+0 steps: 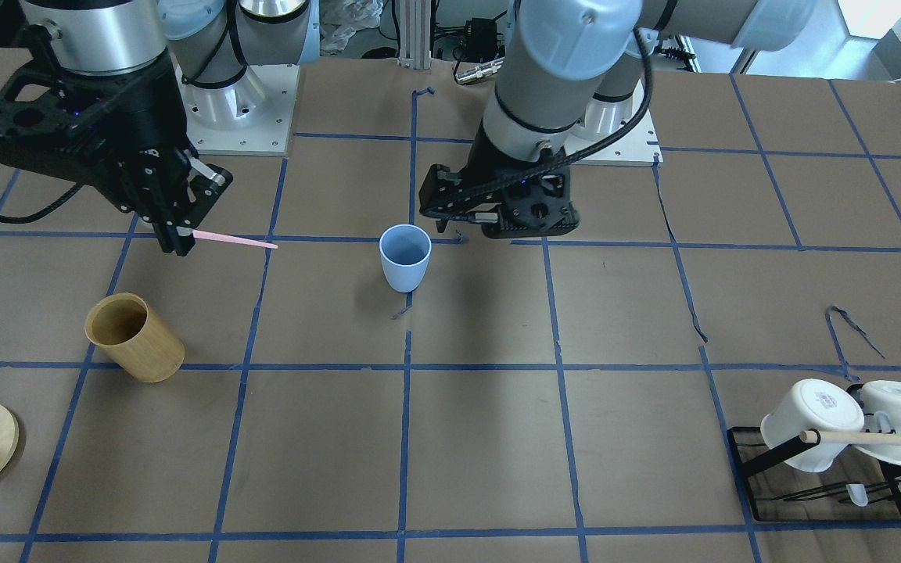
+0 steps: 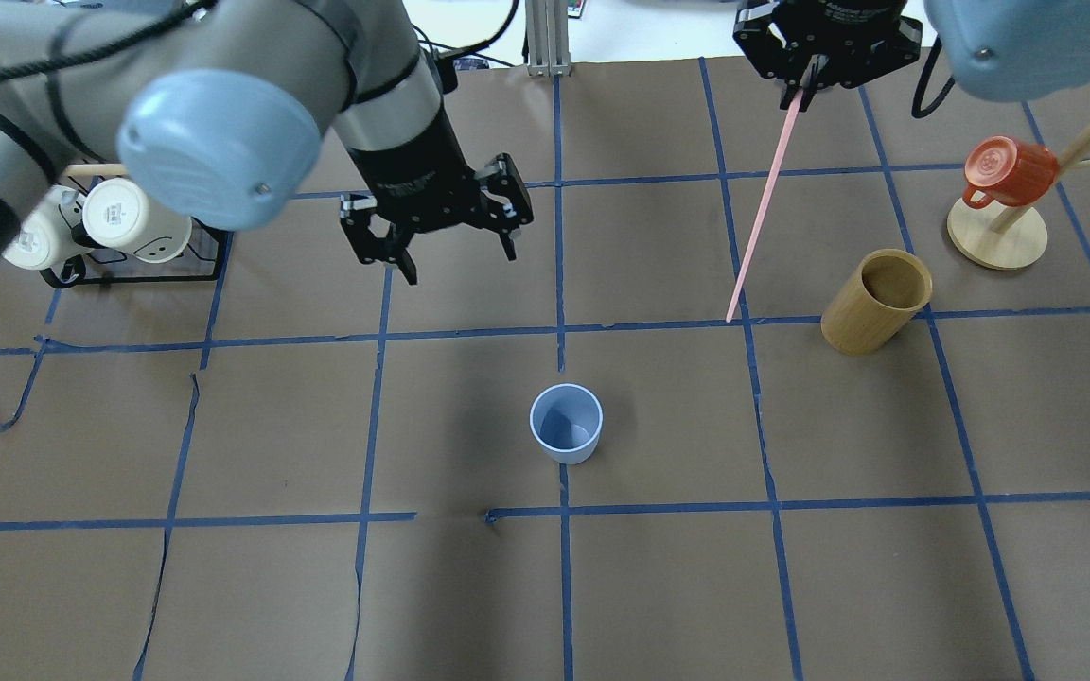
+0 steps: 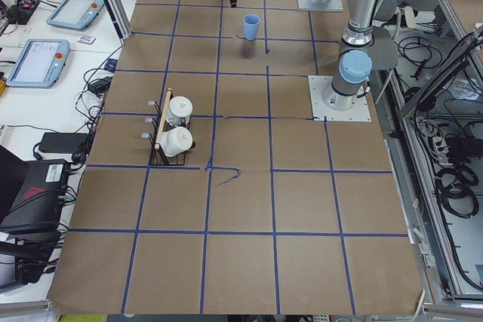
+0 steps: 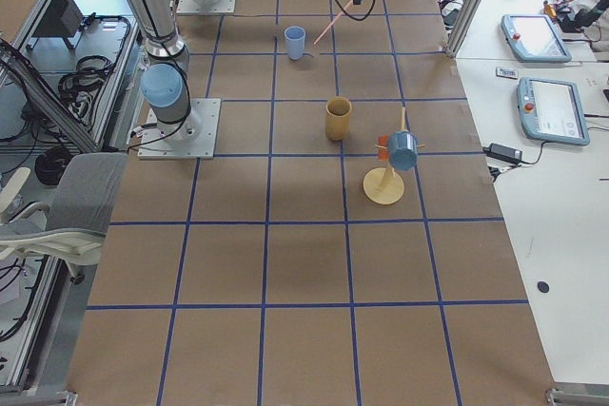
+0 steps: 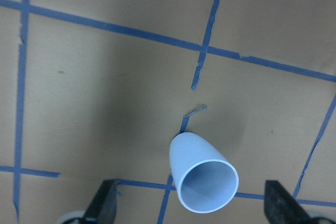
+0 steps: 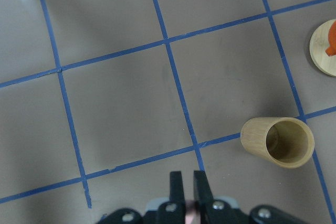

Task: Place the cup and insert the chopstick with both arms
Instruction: 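Release the blue cup with the left gripper while the right carries the chopstick over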

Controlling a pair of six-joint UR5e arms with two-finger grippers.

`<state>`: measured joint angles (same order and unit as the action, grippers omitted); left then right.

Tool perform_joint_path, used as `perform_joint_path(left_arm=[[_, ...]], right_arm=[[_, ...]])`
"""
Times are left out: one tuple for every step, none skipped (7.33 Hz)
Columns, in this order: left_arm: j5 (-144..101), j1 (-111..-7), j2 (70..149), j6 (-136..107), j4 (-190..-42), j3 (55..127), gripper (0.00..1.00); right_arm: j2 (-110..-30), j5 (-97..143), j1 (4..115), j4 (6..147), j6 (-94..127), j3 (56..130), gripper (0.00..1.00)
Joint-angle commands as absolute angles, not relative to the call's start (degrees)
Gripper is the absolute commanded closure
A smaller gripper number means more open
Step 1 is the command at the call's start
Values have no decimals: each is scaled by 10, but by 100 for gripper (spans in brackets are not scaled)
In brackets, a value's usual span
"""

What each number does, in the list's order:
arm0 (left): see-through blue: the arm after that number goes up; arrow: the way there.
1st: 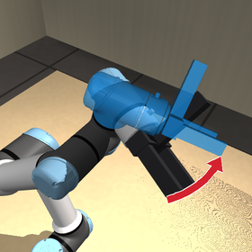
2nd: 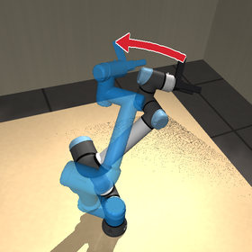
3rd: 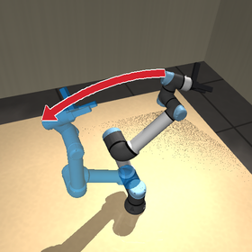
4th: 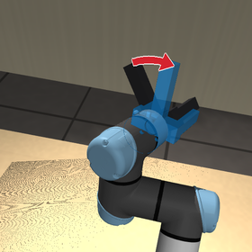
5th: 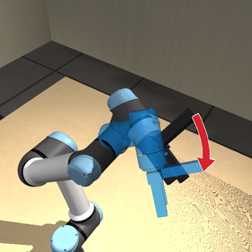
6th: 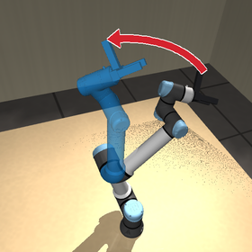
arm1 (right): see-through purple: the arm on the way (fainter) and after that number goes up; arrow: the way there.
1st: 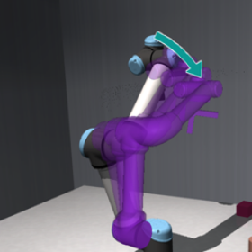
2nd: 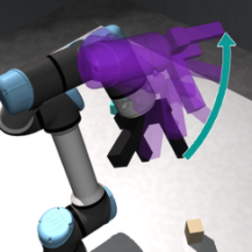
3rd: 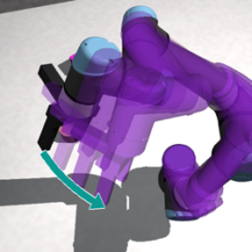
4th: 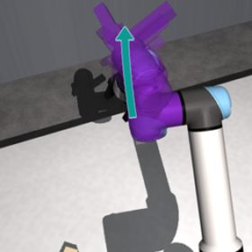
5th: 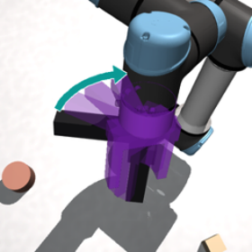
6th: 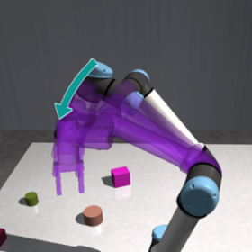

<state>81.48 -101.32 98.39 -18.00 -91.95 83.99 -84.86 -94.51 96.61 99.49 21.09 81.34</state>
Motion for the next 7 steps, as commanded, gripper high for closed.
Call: perform_joint_path(left_arm=[[839,-928,953,15,-975,806,0],[876,-920,935,30,-986,816,0],[881,-921,919,28,-980,839,0],[882,-913,909,39,-945,861,0],[883,-911,906,39,-907,868,0],[882,-908,906,40,-899,868,0],[882,-907,907,40,-885,870,0]], right_arm=[[-850,-972,1020,999,276,837,100],[-850,-971,1050,1004,335,850,100],[-848,-974,1083,1018,375,861,100],[-848,-985,1107,1035,401,882,100],[-848,-990,1123,1068,423,904,100],[-848,-991,1130,1096,434,919,100],[-848,-1001,1141,1103,447,932,100]])
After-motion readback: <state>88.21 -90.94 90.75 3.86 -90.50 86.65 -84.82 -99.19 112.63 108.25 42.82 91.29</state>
